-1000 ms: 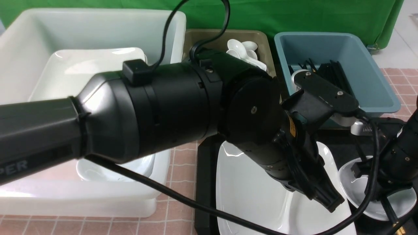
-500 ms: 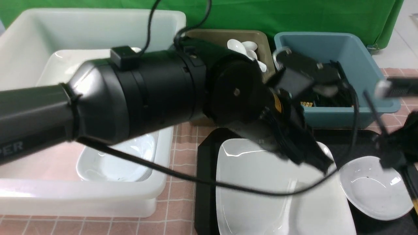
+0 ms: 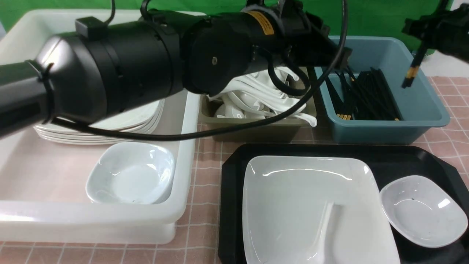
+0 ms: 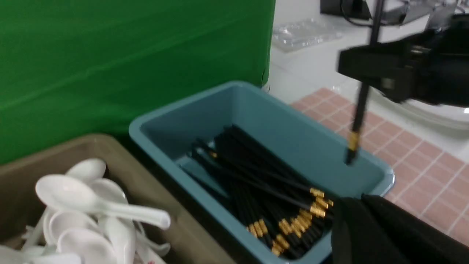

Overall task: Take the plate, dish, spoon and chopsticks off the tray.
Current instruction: Use the right arm to put the chopsticks into the small storage box on the right, then use the left arm to grab a soup spoon from the plate

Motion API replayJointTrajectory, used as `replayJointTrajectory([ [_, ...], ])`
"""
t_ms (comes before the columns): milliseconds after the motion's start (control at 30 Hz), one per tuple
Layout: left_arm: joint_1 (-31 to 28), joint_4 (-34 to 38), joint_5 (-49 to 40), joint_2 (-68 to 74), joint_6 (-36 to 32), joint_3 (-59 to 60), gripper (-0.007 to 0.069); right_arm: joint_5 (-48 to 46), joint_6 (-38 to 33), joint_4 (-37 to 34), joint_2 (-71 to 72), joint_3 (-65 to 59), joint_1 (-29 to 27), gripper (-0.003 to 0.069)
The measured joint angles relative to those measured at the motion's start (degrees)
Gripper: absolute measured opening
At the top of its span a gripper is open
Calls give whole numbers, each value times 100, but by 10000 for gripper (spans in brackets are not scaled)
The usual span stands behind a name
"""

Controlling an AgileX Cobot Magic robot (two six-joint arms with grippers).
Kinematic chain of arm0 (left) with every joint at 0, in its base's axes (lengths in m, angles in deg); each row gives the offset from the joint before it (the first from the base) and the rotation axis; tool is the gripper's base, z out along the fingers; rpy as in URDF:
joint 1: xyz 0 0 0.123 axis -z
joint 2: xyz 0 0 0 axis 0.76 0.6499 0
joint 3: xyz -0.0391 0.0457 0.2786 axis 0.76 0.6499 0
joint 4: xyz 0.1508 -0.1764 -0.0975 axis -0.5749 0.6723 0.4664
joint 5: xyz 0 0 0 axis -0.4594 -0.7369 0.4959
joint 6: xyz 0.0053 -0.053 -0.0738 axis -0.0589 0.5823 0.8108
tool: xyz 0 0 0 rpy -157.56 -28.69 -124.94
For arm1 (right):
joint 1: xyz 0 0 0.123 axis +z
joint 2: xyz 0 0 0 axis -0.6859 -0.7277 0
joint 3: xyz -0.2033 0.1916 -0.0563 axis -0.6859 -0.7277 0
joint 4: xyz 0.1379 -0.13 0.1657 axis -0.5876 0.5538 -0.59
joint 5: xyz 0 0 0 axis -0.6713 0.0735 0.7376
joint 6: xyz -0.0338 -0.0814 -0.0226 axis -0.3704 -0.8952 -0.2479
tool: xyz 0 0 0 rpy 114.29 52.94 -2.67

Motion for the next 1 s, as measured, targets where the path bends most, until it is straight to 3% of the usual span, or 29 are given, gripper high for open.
replayJointTrajectory([
  [200, 0, -71, -683, 0, 0, 0, -4, 207, 131, -22, -927, 301, 50, 184],
  [267, 0, -28, -1200, 0, 0, 0, -4, -15, 233, -27, -1182, 351, 55, 290],
  [300, 0, -28, -1200, 0, 0, 0, -4, -42, 239, -27, -1199, 357, 55, 304],
  [400, 0, 53, -1919, 0, 0, 0, -4, -752, 288, -34, -1149, 363, 55, 386],
  [467, 0, 314, -2391, 0, 72, -60, -4, -1548, 308, -42, -895, 363, 55, 402],
  [567, 0, 787, -3443, 78, 156, -368, -4, -2688, 139, -16, -251, 363, 55, 371],
  [633, 120, 943, -4172, 214, 173, -766, -4, -3764, -275, 0, 542, 381, 55, 273],
  [733, 428, 807, -4698, 521, 217, -1235, -4, -5417, -664, 18, 1738, 418, 55, 69],
  [767, 448, 792, -4720, 543, 217, -1235, -4, -5417, -679, 18, 1799, 418, 55, 69],
  [800, 585, 660, -4865, 782, 396, -1370, -2, -6326, -773, 18, 2277, 418, 55, 30],
  [900, 692, 571, -4908, 1147, 768, -1423, 11, -7304, -856, 18, 3056, 243, 55, 30],
  [1000, 705, 393, -4903, 1591, 883, -1429, 76, -7703, -870, 19, 3926, -356, 55, 30],
])
